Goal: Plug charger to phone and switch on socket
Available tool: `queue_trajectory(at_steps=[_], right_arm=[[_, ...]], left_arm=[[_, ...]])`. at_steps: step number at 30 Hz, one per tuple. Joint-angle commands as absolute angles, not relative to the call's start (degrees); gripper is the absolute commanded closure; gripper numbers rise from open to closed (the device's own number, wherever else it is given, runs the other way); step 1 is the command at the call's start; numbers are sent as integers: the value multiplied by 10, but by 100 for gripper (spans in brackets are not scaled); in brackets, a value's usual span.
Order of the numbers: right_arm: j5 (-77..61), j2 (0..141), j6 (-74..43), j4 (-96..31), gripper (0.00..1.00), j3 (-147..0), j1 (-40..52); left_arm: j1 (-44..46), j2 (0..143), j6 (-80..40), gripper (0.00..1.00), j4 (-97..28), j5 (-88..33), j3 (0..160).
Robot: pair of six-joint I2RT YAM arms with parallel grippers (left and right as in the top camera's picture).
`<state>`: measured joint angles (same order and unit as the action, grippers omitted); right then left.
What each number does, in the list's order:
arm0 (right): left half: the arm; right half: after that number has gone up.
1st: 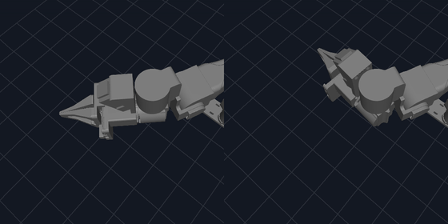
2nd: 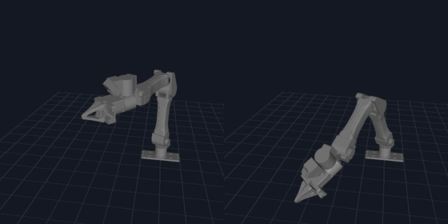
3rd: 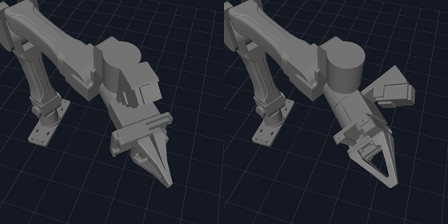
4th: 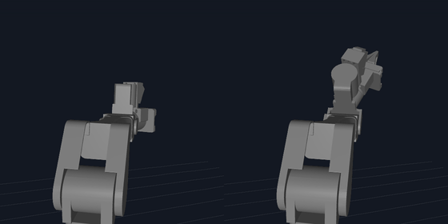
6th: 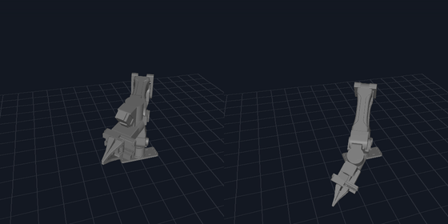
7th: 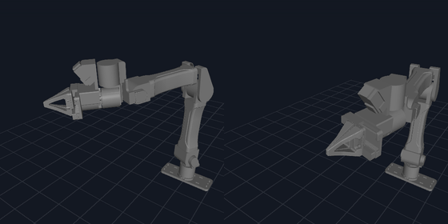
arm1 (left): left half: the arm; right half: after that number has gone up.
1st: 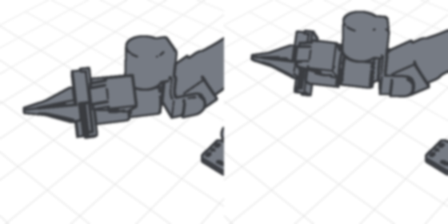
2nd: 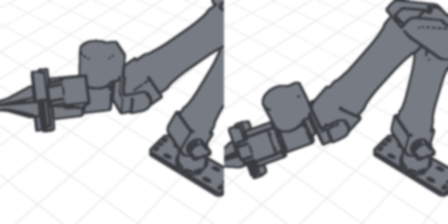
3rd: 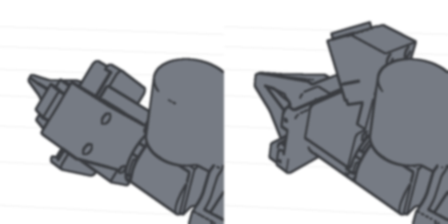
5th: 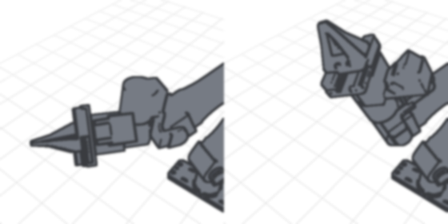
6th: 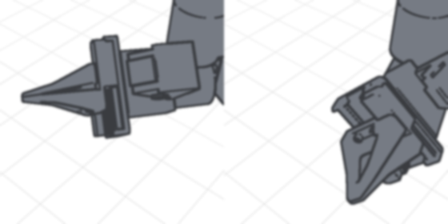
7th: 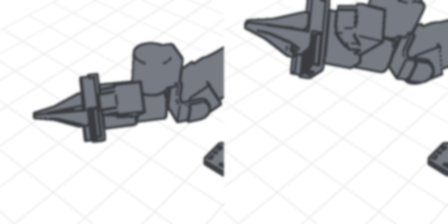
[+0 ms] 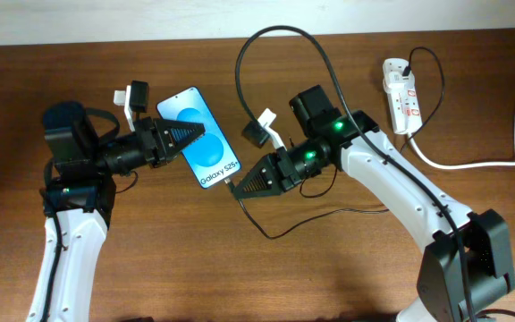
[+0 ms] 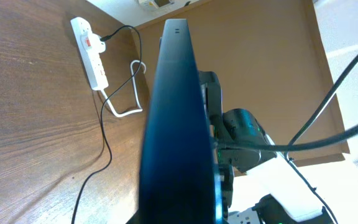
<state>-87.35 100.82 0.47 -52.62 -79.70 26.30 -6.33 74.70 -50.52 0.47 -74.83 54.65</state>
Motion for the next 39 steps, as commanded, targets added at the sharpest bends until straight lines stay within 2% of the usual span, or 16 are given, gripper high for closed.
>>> queue_trajectory(at_steps=[1, 30, 39], right_arm=[[-889, 1010, 10, -527, 96, -797, 274], [-889, 1010, 9, -502, 96, -797, 274], [-889, 1010, -35, -455, 96, -797, 274]], left_arm=[[-62, 747, -496, 100, 8, -756, 559], [-61, 747, -496, 100, 8, -757, 559], [-61, 747, -496, 100, 8, -757, 559]])
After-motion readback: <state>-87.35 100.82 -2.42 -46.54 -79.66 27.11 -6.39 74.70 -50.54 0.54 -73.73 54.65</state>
